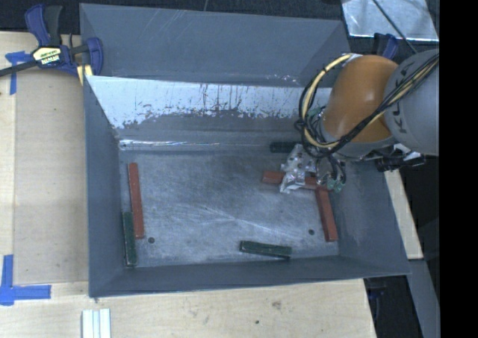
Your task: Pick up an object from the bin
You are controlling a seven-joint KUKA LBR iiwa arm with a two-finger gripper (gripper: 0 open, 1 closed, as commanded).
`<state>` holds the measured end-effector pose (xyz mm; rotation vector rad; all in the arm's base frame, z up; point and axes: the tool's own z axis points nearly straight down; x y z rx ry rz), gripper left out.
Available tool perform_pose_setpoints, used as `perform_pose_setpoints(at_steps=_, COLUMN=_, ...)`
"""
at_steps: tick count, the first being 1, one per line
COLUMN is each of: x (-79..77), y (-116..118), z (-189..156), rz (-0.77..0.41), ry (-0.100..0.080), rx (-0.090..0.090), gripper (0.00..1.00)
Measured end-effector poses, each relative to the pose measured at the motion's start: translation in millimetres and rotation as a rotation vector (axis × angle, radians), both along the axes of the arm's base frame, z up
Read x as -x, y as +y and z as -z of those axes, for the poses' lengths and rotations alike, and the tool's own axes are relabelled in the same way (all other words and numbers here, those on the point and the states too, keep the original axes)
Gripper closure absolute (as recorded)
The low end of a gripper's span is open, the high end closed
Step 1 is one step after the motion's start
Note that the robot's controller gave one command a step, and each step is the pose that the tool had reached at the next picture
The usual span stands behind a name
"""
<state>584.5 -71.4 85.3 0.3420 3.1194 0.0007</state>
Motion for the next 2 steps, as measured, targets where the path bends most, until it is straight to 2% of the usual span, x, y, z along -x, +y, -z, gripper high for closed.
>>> perform_pose_setpoints(at_steps=2, x=-0.4, y=-0.2, z=-15.4, rz=0.000, ry=-0.001, rx=0.000, gripper=1.00)
